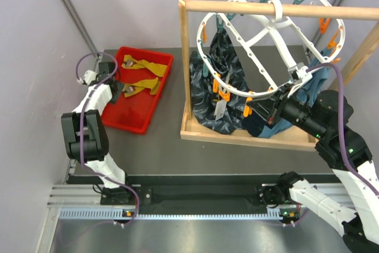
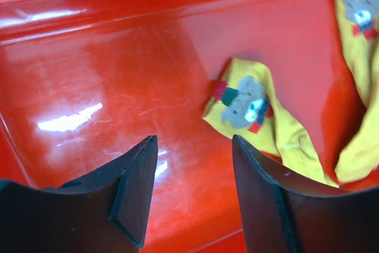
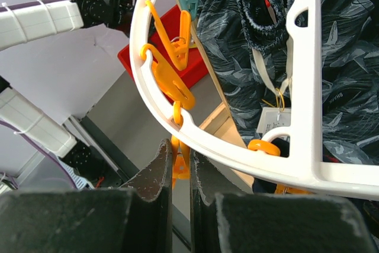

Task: Clip the socks to the hanger
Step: Pick up the sock from the bin.

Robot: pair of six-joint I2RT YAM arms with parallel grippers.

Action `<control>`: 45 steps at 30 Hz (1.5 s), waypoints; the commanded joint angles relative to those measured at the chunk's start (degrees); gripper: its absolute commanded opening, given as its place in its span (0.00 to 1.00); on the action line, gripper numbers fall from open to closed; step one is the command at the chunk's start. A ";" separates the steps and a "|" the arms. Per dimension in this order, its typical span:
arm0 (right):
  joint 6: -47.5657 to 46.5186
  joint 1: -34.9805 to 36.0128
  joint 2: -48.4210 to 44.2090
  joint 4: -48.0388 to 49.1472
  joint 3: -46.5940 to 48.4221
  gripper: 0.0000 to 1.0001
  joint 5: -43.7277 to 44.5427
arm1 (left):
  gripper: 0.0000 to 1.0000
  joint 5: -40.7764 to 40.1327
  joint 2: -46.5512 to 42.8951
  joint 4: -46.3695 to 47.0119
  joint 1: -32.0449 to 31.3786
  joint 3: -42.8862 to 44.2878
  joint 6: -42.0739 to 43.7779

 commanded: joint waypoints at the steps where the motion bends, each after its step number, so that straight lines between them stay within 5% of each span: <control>1: -0.74 0.19 -0.05 4.31 0.42 0.00 0.98 | 0.57 1.30 0.48 -2.39 0.75 1.29 -7.72; 10: -0.56 0.28 -0.32 4.13 0.51 0.00 1.16 | 0.57 7.96 7.34 -1.09 0.57 2.45 -17.58; 27: -0.30 0.28 0.65 4.22 1.21 0.00 0.63 | 0.50 3.75 16.92 -2.06 0.57 8.87 -21.54; 33: -0.12 0.19 0.65 4.04 1.39 0.00 0.72 | 0.28 3.66 17.45 1.45 0.57 8.00 -19.17; 37: -0.03 0.19 0.65 4.04 1.39 0.00 0.72 | 0.00 3.31 16.13 4.27 0.48 6.50 -16.18; 45: -0.39 0.19 1.53 3.52 2.18 0.00 0.10 | 0.00 3.92 7.79 6.91 0.40 5.18 -2.13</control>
